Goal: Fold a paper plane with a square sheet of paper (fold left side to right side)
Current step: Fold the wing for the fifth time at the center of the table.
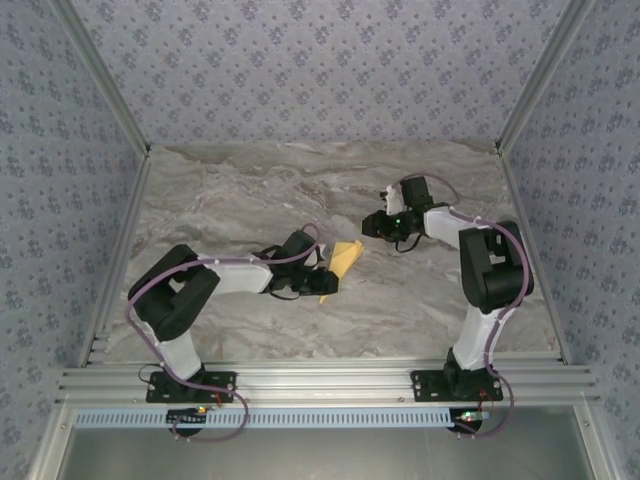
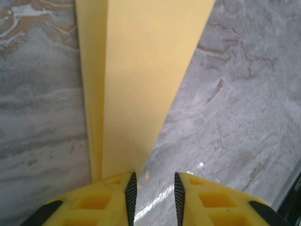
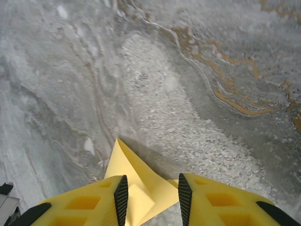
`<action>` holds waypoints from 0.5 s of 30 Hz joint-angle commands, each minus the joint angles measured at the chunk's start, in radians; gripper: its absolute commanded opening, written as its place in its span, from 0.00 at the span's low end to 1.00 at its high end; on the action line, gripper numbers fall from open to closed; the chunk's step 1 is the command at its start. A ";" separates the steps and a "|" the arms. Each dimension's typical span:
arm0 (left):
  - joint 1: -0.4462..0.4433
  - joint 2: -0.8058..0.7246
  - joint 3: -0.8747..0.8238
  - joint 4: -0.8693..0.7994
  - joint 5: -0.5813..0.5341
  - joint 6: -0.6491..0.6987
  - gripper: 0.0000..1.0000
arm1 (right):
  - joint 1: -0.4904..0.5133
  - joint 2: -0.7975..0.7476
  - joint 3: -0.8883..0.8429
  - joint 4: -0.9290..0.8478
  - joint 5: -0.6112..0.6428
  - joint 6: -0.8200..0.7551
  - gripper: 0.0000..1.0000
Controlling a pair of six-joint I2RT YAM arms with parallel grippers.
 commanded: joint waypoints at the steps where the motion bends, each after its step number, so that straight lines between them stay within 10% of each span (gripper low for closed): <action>1: 0.012 -0.084 -0.007 -0.033 0.026 0.008 0.37 | -0.003 -0.069 -0.050 -0.022 0.010 -0.021 0.41; 15: 0.088 -0.065 0.052 0.017 0.165 0.047 0.53 | -0.004 -0.167 -0.150 -0.001 0.008 -0.001 0.47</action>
